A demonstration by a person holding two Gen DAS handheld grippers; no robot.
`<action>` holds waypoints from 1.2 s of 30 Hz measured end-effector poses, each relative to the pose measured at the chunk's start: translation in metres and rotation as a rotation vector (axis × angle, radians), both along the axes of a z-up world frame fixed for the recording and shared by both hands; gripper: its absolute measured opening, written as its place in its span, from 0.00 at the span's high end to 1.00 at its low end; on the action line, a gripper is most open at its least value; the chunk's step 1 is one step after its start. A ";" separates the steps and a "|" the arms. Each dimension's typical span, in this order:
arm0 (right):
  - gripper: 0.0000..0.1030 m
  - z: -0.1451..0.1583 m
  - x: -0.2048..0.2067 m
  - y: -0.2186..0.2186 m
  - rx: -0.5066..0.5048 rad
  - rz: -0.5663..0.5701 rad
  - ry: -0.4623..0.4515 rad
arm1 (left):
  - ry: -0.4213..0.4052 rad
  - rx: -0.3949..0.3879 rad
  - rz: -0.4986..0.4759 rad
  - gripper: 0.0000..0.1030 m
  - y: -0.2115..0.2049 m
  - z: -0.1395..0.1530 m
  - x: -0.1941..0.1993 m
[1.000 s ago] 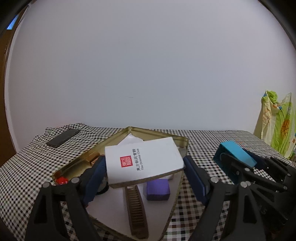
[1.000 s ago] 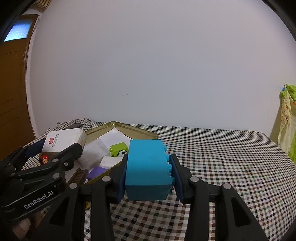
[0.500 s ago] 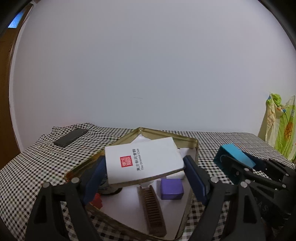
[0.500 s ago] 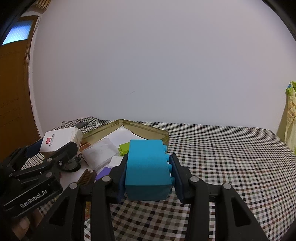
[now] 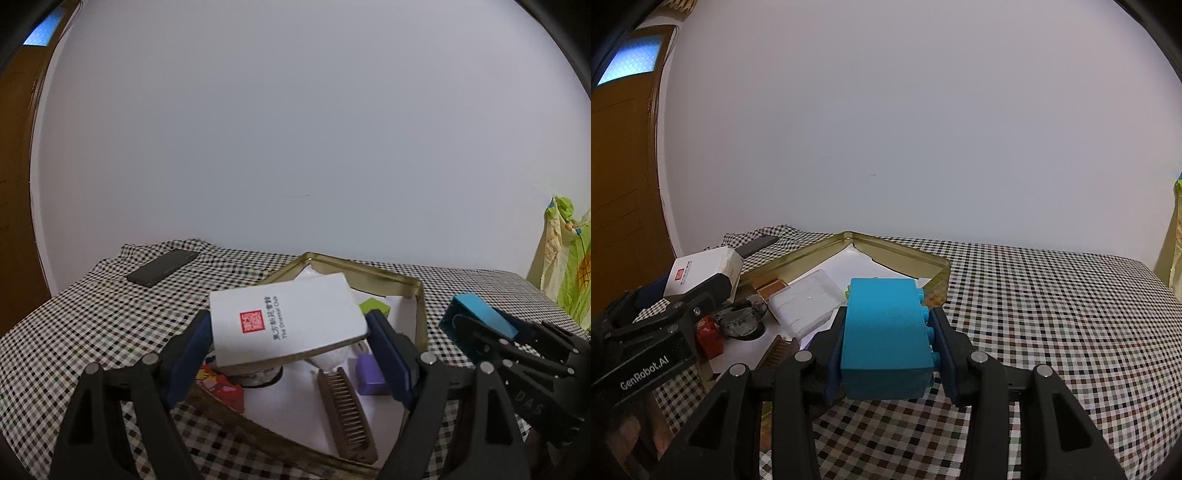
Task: Organize rigid objects
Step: 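Move the white box and blue brick over the tray with both grippers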
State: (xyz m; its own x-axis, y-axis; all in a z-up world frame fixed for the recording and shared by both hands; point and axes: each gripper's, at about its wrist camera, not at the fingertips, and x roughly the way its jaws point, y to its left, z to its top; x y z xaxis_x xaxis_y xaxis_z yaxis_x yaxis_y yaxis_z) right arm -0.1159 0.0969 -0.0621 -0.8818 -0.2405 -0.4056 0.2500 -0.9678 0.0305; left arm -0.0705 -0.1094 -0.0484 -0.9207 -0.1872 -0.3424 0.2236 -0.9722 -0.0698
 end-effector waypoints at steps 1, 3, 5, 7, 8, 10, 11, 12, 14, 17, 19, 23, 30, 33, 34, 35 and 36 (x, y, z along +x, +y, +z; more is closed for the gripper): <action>0.56 -0.001 -0.001 -0.001 -0.001 0.004 -0.004 | -0.003 -0.001 0.002 0.19 0.001 0.000 0.001; 0.56 -0.002 -0.006 -0.002 -0.006 0.009 -0.009 | -0.006 0.004 0.009 0.19 -0.003 0.000 0.001; 0.56 -0.003 -0.007 -0.003 -0.010 0.015 -0.010 | -0.013 0.013 0.009 0.19 -0.005 0.000 0.001; 0.56 -0.002 -0.007 -0.004 -0.010 0.021 -0.008 | -0.021 0.011 0.010 0.19 -0.007 -0.001 -0.001; 0.56 -0.002 -0.007 -0.005 -0.009 0.024 -0.008 | -0.022 0.006 0.013 0.19 -0.008 -0.001 -0.001; 0.56 -0.003 -0.009 -0.007 -0.009 0.030 -0.010 | -0.020 -0.014 0.023 0.19 -0.009 0.000 -0.001; 0.56 -0.002 -0.008 -0.007 -0.009 0.032 -0.011 | -0.024 -0.019 0.026 0.19 -0.011 -0.001 -0.001; 0.56 -0.002 -0.008 -0.007 -0.010 0.035 -0.012 | -0.032 -0.017 0.028 0.19 -0.014 -0.001 -0.001; 0.56 -0.002 -0.009 -0.008 -0.010 0.040 -0.015 | -0.043 -0.006 0.029 0.19 -0.021 -0.003 -0.006; 0.56 -0.001 -0.010 -0.010 -0.007 0.045 -0.018 | -0.055 -0.011 0.032 0.19 -0.025 -0.003 -0.009; 0.56 -0.001 -0.012 -0.012 -0.002 0.048 -0.018 | -0.059 -0.009 0.027 0.19 -0.026 -0.001 -0.011; 0.56 -0.001 -0.015 -0.017 0.003 0.055 -0.021 | -0.072 -0.004 0.018 0.19 -0.029 0.001 -0.013; 0.56 -0.001 -0.020 -0.022 0.012 0.068 -0.029 | -0.123 0.010 0.006 0.18 -0.030 0.001 -0.025; 0.56 0.000 -0.024 -0.023 0.005 0.072 -0.037 | -0.136 0.012 0.000 0.18 -0.032 0.000 -0.031; 0.56 0.001 -0.025 -0.023 0.004 0.073 -0.038 | -0.140 0.011 -0.001 0.18 -0.032 0.000 -0.032; 0.56 0.002 -0.027 -0.023 0.004 0.074 -0.039 | -0.144 0.010 -0.002 0.18 -0.032 0.000 -0.034; 0.56 0.002 -0.027 -0.024 0.004 0.075 -0.040 | -0.148 0.009 -0.004 0.18 -0.032 0.000 -0.034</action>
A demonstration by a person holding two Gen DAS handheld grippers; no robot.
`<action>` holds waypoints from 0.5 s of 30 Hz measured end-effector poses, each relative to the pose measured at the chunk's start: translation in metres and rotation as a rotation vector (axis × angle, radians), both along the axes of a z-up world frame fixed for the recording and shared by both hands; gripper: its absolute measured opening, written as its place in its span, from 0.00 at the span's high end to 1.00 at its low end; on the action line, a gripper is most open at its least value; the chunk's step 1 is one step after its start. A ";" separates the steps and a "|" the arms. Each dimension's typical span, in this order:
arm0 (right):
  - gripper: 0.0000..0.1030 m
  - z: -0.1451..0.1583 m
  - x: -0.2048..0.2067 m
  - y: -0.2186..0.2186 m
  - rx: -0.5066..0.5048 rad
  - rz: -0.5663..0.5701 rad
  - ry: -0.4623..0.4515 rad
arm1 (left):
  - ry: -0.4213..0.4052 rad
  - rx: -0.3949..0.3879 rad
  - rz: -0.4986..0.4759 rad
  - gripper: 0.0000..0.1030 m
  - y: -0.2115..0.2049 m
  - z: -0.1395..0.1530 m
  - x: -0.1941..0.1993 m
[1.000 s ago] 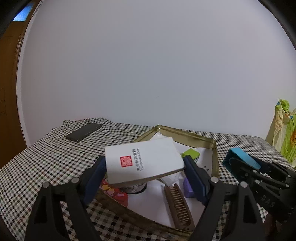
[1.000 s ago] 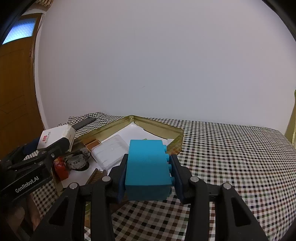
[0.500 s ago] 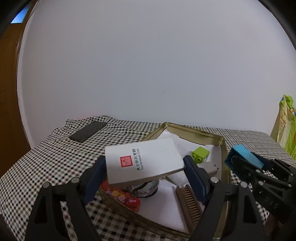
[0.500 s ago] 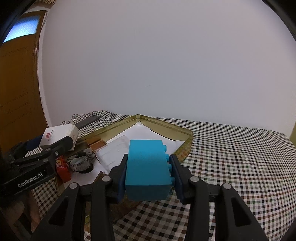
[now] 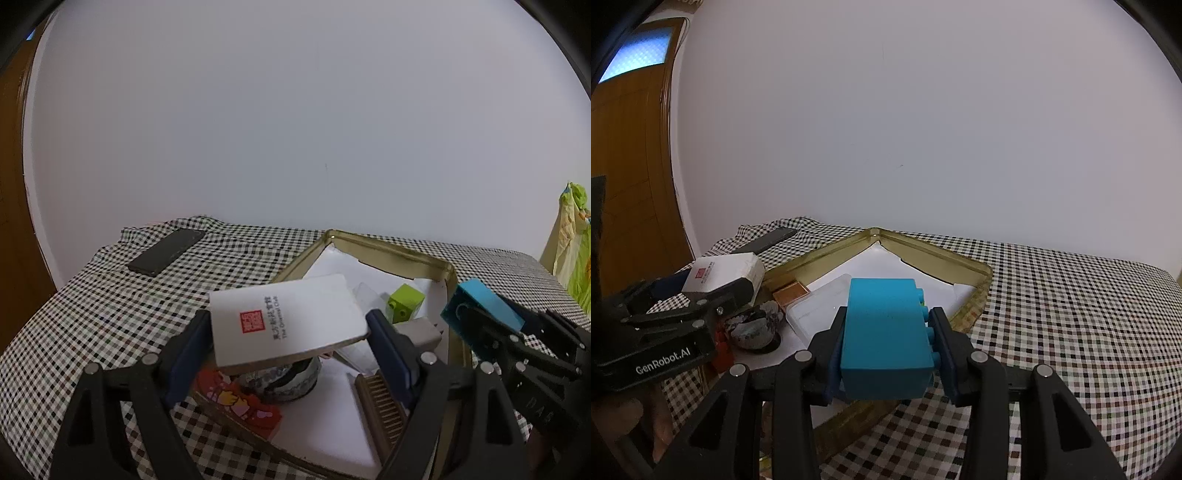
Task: Organize rigid objects
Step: 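Move the white box and blue brick over the tray with both grippers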
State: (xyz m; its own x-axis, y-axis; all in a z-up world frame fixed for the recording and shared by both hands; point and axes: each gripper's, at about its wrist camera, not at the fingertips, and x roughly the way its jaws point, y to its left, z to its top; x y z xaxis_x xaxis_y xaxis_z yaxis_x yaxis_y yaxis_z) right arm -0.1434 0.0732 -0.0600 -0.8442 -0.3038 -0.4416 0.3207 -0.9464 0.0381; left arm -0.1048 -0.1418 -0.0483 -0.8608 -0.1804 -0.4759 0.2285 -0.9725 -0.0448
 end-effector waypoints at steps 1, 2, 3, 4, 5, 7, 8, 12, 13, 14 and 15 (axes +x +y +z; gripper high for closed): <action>0.56 0.001 -0.001 0.000 0.000 0.002 -0.002 | -0.003 -0.003 -0.001 0.18 0.000 0.000 0.000; 0.56 0.002 -0.002 -0.001 0.000 0.004 -0.003 | -0.006 -0.007 0.000 0.18 -0.001 0.001 -0.001; 0.56 0.003 -0.004 -0.001 -0.001 0.007 -0.005 | -0.008 -0.006 -0.001 0.18 -0.002 0.002 -0.001; 0.56 0.005 -0.005 -0.001 -0.001 0.009 -0.008 | -0.013 -0.003 -0.003 0.18 -0.003 0.002 -0.001; 0.56 0.006 -0.005 -0.002 -0.002 0.010 -0.010 | -0.018 0.000 -0.003 0.18 -0.004 0.002 -0.002; 0.56 0.008 -0.009 -0.003 0.002 0.016 -0.018 | -0.029 -0.001 -0.003 0.18 -0.005 0.003 -0.002; 0.56 0.009 -0.010 -0.003 0.003 0.016 -0.022 | -0.033 -0.002 -0.002 0.18 -0.006 0.003 -0.002; 0.56 0.012 -0.018 -0.006 0.008 0.014 -0.042 | -0.053 -0.004 -0.009 0.18 -0.009 0.002 -0.008; 0.56 0.013 -0.020 -0.005 0.005 0.013 -0.046 | -0.059 -0.001 -0.013 0.18 -0.009 0.002 -0.009; 0.56 0.014 -0.022 -0.006 0.000 0.013 -0.052 | -0.064 0.001 -0.018 0.18 -0.009 0.002 -0.011; 0.56 0.014 -0.024 -0.005 -0.003 0.012 -0.059 | -0.072 0.003 -0.023 0.18 -0.009 0.002 -0.013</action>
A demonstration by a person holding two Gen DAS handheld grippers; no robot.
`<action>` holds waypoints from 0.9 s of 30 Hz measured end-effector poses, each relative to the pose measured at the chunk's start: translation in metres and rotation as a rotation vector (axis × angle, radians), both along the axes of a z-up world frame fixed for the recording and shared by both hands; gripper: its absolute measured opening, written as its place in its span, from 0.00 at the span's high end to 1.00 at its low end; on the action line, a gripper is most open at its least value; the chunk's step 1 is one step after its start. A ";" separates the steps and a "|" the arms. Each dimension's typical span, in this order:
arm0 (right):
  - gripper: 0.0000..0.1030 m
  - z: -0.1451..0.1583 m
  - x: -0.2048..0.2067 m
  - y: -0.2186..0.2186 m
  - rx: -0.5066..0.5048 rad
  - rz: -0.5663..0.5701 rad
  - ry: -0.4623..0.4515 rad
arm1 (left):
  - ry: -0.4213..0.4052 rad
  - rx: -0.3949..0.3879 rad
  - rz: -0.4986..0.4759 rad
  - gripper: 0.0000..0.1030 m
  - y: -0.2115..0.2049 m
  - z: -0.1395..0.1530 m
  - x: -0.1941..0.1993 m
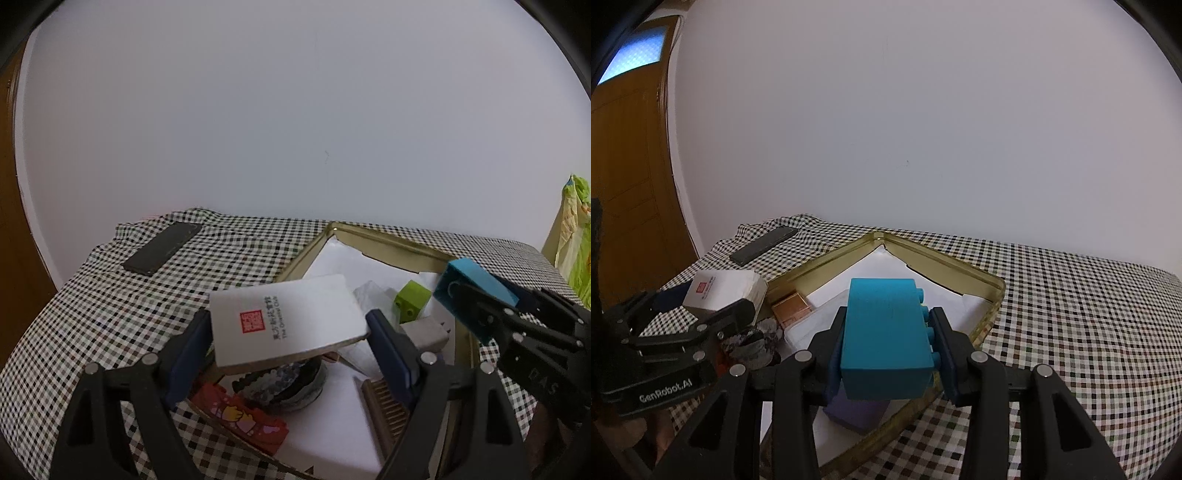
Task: Organize rigid objects
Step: 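Move the white box and blue brick over the tray with both grippers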
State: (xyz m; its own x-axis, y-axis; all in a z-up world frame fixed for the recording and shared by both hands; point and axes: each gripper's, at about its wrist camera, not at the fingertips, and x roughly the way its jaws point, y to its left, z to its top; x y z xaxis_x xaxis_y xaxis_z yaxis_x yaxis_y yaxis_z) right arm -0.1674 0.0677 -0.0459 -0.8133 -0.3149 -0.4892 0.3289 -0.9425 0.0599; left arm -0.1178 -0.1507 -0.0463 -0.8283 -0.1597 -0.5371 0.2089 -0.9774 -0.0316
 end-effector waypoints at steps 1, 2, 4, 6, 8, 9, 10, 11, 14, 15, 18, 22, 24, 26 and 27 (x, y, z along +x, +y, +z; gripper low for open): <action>0.56 0.000 -0.002 0.000 -0.001 0.000 -0.006 | -0.005 0.003 -0.003 0.18 0.000 0.000 -0.001; 0.56 0.000 -0.004 -0.001 0.000 0.005 -0.017 | -0.012 0.006 -0.007 0.18 0.000 0.000 -0.003; 0.56 0.001 -0.008 -0.002 0.008 0.010 -0.026 | -0.021 0.005 -0.012 0.18 -0.001 0.001 -0.006; 0.56 0.003 -0.011 -0.002 0.012 0.010 -0.031 | -0.028 -0.002 -0.012 0.18 -0.002 0.002 -0.010; 0.56 0.005 -0.015 -0.002 0.009 0.011 -0.040 | -0.041 0.004 -0.015 0.18 -0.004 0.002 -0.014; 0.56 0.005 -0.017 -0.002 0.009 0.010 -0.041 | -0.052 0.012 -0.020 0.18 -0.004 0.002 -0.016; 0.56 0.005 -0.018 -0.002 0.011 0.009 -0.042 | -0.058 0.018 -0.023 0.18 -0.005 0.001 -0.017; 0.56 0.005 -0.020 -0.002 0.011 0.008 -0.045 | -0.065 0.022 -0.025 0.18 -0.006 0.001 -0.019; 0.56 0.005 -0.024 -0.003 0.011 0.008 -0.054 | -0.085 0.016 -0.026 0.18 -0.006 -0.002 -0.024; 0.56 0.004 -0.025 -0.002 0.013 0.007 -0.058 | -0.094 0.017 -0.029 0.18 -0.006 -0.003 -0.026; 0.56 0.003 -0.029 -0.002 0.014 0.010 -0.076 | -0.114 0.033 -0.042 0.18 -0.007 -0.006 -0.032; 0.56 0.002 -0.036 -0.006 0.030 0.018 -0.089 | -0.125 0.024 -0.044 0.18 -0.005 -0.008 -0.035; 0.56 0.002 -0.039 -0.008 0.028 0.017 -0.094 | -0.137 0.018 -0.045 0.18 -0.003 -0.009 -0.037; 0.56 0.002 -0.039 -0.008 0.030 0.016 -0.097 | -0.147 0.017 -0.045 0.18 -0.004 -0.011 -0.039; 0.56 0.001 -0.039 -0.008 0.033 0.015 -0.098 | -0.152 0.026 -0.048 0.18 -0.005 -0.012 -0.040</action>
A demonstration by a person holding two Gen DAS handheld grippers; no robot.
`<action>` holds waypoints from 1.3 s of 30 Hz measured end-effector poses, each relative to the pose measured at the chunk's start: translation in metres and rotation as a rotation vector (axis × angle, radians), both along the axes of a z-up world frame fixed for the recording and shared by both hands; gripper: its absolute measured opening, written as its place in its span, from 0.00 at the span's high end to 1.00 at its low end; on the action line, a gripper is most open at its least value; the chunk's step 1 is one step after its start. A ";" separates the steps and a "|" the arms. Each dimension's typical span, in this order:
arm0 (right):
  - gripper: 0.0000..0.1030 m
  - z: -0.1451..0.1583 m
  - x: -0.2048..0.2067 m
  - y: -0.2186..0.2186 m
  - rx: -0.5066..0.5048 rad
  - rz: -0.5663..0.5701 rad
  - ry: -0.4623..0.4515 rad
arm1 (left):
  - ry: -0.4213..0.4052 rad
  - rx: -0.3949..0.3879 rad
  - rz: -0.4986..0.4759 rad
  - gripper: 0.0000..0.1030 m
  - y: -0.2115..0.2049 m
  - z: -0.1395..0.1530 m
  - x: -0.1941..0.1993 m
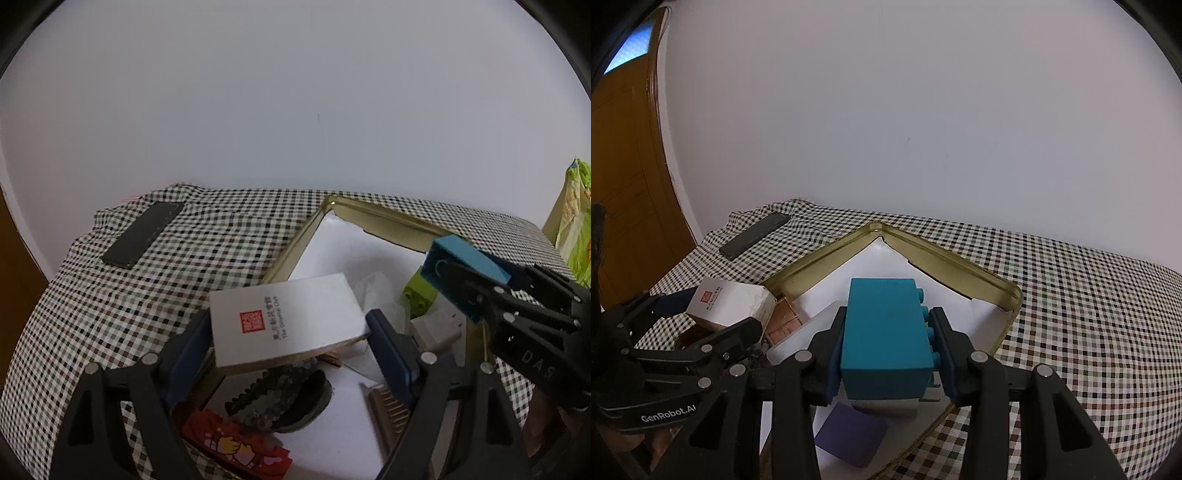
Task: Organize rigid objects
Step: 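Move the white box and blue brick over the tray with both grippers, then lower the white box and blue brick into the tray and open both grippers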
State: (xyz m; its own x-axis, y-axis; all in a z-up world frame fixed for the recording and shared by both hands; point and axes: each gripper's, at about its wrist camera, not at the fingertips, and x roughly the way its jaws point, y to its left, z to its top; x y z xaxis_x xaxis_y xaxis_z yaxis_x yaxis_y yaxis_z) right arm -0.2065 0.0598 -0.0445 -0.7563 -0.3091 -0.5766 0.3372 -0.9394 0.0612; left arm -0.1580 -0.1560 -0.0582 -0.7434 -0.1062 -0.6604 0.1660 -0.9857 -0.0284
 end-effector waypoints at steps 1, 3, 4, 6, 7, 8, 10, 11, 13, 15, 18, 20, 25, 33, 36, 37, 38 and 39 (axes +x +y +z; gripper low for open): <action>0.56 -0.001 0.000 0.000 0.003 -0.001 -0.003 | -0.004 0.006 -0.001 0.18 -0.001 -0.001 -0.002; 0.56 -0.003 -0.002 -0.001 0.007 -0.002 -0.012 | -0.010 0.014 0.000 0.18 -0.002 -0.002 -0.003; 0.56 -0.004 -0.003 0.000 0.009 -0.004 -0.016 | -0.012 0.013 0.000 0.18 -0.001 -0.003 -0.003; 0.56 -0.006 -0.005 -0.001 0.009 -0.007 -0.022 | -0.018 0.010 -0.003 0.18 0.000 -0.004 -0.005; 0.56 -0.007 -0.007 -0.002 0.009 -0.006 -0.025 | -0.019 0.009 -0.004 0.18 0.000 -0.004 -0.005; 0.56 -0.007 -0.007 -0.002 0.009 -0.006 -0.026 | -0.021 0.009 -0.005 0.18 0.001 -0.005 -0.006; 0.56 -0.008 -0.008 -0.003 0.012 -0.005 -0.026 | -0.022 0.007 -0.007 0.18 0.001 -0.005 -0.007; 0.56 -0.009 -0.007 -0.004 0.012 -0.005 -0.026 | -0.023 0.007 -0.009 0.18 0.001 -0.004 -0.007; 0.56 -0.010 -0.008 -0.004 0.014 -0.005 -0.029 | -0.024 0.004 -0.011 0.18 0.002 -0.005 -0.008; 0.56 -0.012 -0.009 -0.005 0.015 -0.004 -0.032 | -0.025 0.000 -0.012 0.18 0.003 -0.005 -0.008; 0.56 -0.013 -0.008 -0.007 0.015 -0.008 -0.034 | -0.026 -0.004 -0.013 0.18 0.003 -0.005 -0.009; 0.56 -0.014 -0.009 -0.006 0.012 -0.004 -0.042 | -0.029 -0.005 -0.020 0.18 0.004 -0.005 -0.009; 0.55 -0.017 -0.007 -0.010 0.014 0.019 -0.053 | -0.039 -0.017 -0.031 0.18 0.008 -0.009 -0.008; 0.42 -0.015 0.004 -0.003 0.003 0.014 -0.029 | -0.033 -0.015 -0.022 0.07 0.012 -0.009 0.003; 0.32 -0.014 0.009 0.006 -0.036 0.005 -0.018 | -0.013 -0.024 -0.003 0.00 0.010 -0.006 0.013; 0.31 -0.012 0.012 0.009 -0.055 0.007 -0.011 | -0.007 -0.026 0.002 0.00 0.010 -0.004 0.016; 0.28 -0.010 0.015 0.013 -0.071 0.010 -0.005 | -0.002 -0.033 0.009 0.00 0.011 -0.003 0.019; 0.28 -0.008 0.018 0.015 -0.086 0.010 0.004 | -0.001 -0.037 0.016 0.00 0.011 -0.002 0.022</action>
